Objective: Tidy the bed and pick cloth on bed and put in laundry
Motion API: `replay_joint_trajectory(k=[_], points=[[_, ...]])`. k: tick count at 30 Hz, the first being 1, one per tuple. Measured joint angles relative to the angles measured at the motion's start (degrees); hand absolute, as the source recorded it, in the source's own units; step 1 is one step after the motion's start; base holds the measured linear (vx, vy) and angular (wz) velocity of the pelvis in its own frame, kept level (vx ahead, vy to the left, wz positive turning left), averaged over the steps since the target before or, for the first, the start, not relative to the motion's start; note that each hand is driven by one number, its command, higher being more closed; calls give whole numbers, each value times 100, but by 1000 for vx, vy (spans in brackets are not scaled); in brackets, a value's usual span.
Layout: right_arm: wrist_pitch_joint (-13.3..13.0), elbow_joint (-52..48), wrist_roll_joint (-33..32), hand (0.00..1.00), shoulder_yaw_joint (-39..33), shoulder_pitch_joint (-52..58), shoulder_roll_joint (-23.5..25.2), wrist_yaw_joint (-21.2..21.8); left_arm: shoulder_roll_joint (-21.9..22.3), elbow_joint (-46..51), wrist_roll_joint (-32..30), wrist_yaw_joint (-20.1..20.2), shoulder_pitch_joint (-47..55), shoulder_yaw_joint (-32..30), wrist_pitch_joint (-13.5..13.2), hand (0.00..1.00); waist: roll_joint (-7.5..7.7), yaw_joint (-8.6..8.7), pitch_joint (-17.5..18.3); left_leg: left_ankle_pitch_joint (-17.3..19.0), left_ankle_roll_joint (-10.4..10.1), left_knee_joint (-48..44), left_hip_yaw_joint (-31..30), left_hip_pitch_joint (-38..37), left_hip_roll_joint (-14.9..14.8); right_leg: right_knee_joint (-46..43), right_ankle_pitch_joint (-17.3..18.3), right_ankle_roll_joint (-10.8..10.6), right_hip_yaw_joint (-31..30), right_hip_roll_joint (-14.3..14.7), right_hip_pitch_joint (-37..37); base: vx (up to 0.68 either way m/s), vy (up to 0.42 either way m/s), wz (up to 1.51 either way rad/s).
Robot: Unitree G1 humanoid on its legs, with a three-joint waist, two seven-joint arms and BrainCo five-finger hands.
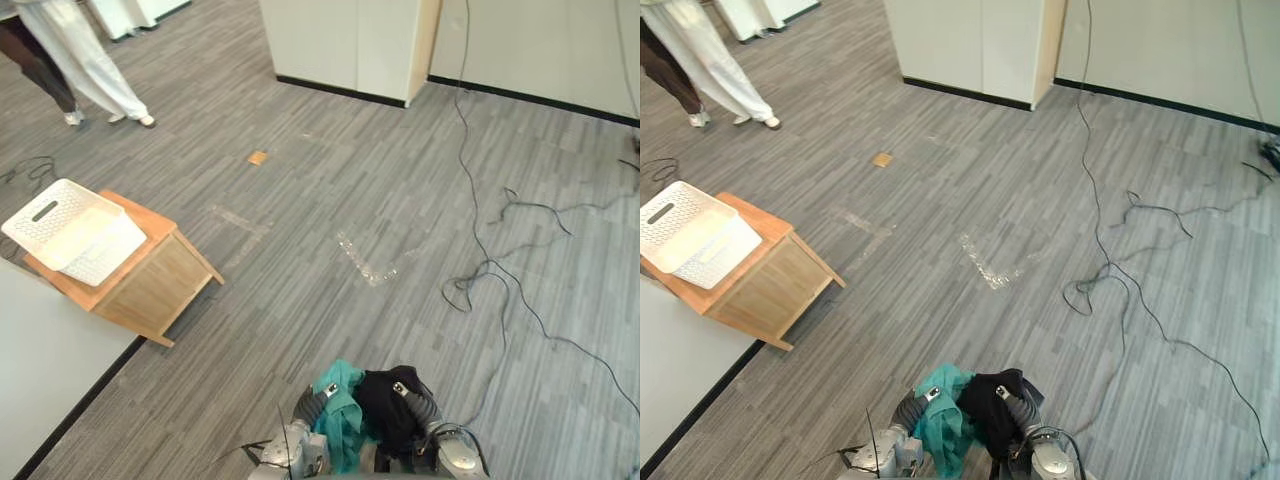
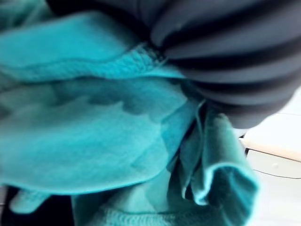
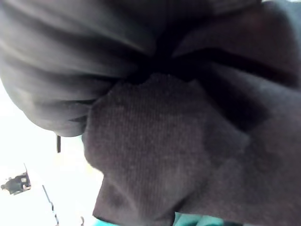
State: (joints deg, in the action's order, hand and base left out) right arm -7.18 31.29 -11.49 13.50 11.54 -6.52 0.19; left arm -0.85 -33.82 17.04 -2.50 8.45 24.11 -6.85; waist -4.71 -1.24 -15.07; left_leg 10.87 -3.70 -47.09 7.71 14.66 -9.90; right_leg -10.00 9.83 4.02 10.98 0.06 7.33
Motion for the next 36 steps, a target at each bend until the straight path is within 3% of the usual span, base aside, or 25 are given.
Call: replay_joint_trajectory(k=[2, 3, 4, 5, 6, 7, 8, 9, 10, 13, 16, 17, 18, 19, 20, 21, 29, 31, 32, 33, 34, 35, 36], points=[[0, 18, -4, 100, -12, -41, 0, 0, 11, 0, -29, 11, 2, 5, 13, 100, 24, -2, -9, -56, 15, 1489, 226, 50, 333, 203, 13, -90, -23, -99, 225, 368, 75, -16], [-3, 12, -5, 100, -18, -13, -11, 1, 17, 15, -47, 14, -2, 5, 15, 100, 12, -1, 11, -486, 88, 2504, 225, -46, 532, 300, 74, -231, -29, -100, 342, 378, 139, -20], [-4, 5, -3, 100, -10, 39, -36, 7, 29, 35, -51, 13, 21, 7, 13, 100, -73, -5, 65, -1110, 249, 2964, 186, -39, 580, 332, 189, -348, -55, -18, 372, 308, 151, -23], [4, 23, 7, 100, -5, 57, -50, 12, 24, 58, -51, 13, 44, 6, 9, 100, -83, -20, 82, -1121, 604, 3019, 175, -42, 589, 282, 395, -379, -83, 3, 416, 314, 182, -3], [69, 154, 24, 100, -24, 20, 86, 3, -72, -30, -52, 11, -72, 16, 53, 100, 212, 34, 99, -838, 754, 2846, 260, -100, 812, -19, 692, -529, -68, -287, 434, 356, 149, -6], [88, 164, 57, 100, -24, 140, 119, 12, -91, -12, -53, -7, -84, 45, 62, 100, 460, 11, 176, -597, 669, 3027, 333, -256, 966, -811, 961, -717, -131, -514, 148, 371, 132, 1], [86, 150, 72, 100, -17, 138, 113, 12, -102, -4, -54, -12, -106, 51, 69, 100, 519, 13, 167, -561, 706, 3106, 351, -337, 1023, -1431, 978, -783, -191, -624, -122, 376, 127, -19], [87, 147, 83, 100, -18, 97, 142, 12, -157, 15, -53, -14, -141, 68, 73, 100, 637, 37, 161, -505, 763, 3267, 393, -525, 1093, -2811, 720, -1080, -365, -799, -804, 367, 166, -11], [83, 93, 82, 100, -46, 86, 161, 12, -242, 15, -50, -26, -217, 104, 92, 100, 712, 54, 98, -459, 784, 3330, 392, -767, 1115, -3942, 502, -1122, -568, -918, -1295, 446, 193, -1], [74, -24, 81, 100, 1, 121, 184, 9, -343, 118, -50, -53, -291, 210, 129, 100, 661, 107, 59, -372, 799, 3500, 167, -1393, 1162, -4370, 745, -882, -524, -1012, -1684, 388, 107, 34], [18, -96, 57, 100, 12, 47, 181, 12, -330, 286, -42, -129, -441, 149, 74, 100, 607, 206, 63, -381, 774, 3618, -200, -1531, 1071, -2646, 814, -887, -834, -750, -1948, 326, -15, 78], [13, -61, 32, 100, 1, 42, 195, 9, -343, 285, -12, -137, -436, 113, 37, 100, 626, 193, 96, -350, 636, 3663, -242, -1567, 1091, -1578, 425, -878, -967, -717, -1908, 361, -86, 72], [12, -45, 23, 100, -8, 74, 237, 8, -394, 285, 27, -133, -405, 93, 2, 100, 722, 181, 149, -265, 504, 3692, -285, -1599, 1185, -909, -349, -870, -995, -836, -1908, 317, -105, 60], [5, 38, 18, 100, -14, 45, 229, 11, -352, 178, 36, -135, -416, 47, 7, 100, 669, 200, 136, -217, 440, 3722, -345, -1659, 1156, -974, -369, -827, -951, -836, -1893, 328, -136, 32], [6, 179, 5, 100, -35, -56, 214, 9, -277, 103, 66, -138, -338, -22, 14, 100, 492, 155, 229, -215, 375, 3786, -356, -1696, 980, -810, -419, -767, -909, -695, -1784, 205, -96, 12], [47, 446, -139, 100, -125, 135, 265, 18, -276, -290, 264, -124, -164, -125, 13, 100, 499, 180, 797, -254, 74, 4383, -298, -1927, 549, 1213, -1278, -578, -592, -204, -771, 157, -43, -4], [84, 553, -140, 100, -130, 80, 266, 17, -286, -289, 321, -120, -185, -208, 13, 100, 542, 161, 810, -247, 73, 4242, -267, -1904, 597, 1202, -1204, -636, -591, -225, -769, 25, 17, 1], [83, 562, -141, 100, -132, 66, 247, 19, -284, -280, 375, -119, -189, -331, 12, 100, 507, 151, 785, 49, -7, 3822, -257, -1719, 467, 1113, -1007, -602, -549, -156, -773, -27, -22, 9], [87, 575, -145, 100, -99, 77, 223, 17, -284, -277, 382, -120, -160, -439, 13, 100, 453, 56, 752, 327, -159, 3384, -189, -1600, 285, 1026, -928, -530, -545, -31, -750, -30, -114, -27], [83, 555, -146, 100, 70, 48, 85, 36, -276, -272, 457, -124, -50, -641, 9, 100, 245, -47, 656, 646, -313, 2994, -1, -1577, -83, 376, -674, -441, -379, 237, -811, 7, -140, -45], [83, 546, -151, 100, 103, 54, 74, 49, -301, -270, 508, -129, 8, -723, 9, 100, 241, -128, 644, 756, -482, 2743, 107, -1591, -210, -119, -378, -403, -254, 285, -889, 96, -170, -37], [70, 505, -167, 100, 96, 85, 117, 74, -421, -243, 583, -124, 140, -910, 2, 100, 401, -149, 562, 866, -679, 1715, 324, -1283, -335, -360, 187, -140, -223, 222, -828, 101, -111, -6], [82, 532, -196, 100, 61, 13, 130, 67, -402, -252, 617, -135, 96, -972, 28, 100, 388, -121, 510, 816, -610, 1010, 312, -897, -462, -326, 236, -95, -208, 269, -771, 83, -158, 2]])
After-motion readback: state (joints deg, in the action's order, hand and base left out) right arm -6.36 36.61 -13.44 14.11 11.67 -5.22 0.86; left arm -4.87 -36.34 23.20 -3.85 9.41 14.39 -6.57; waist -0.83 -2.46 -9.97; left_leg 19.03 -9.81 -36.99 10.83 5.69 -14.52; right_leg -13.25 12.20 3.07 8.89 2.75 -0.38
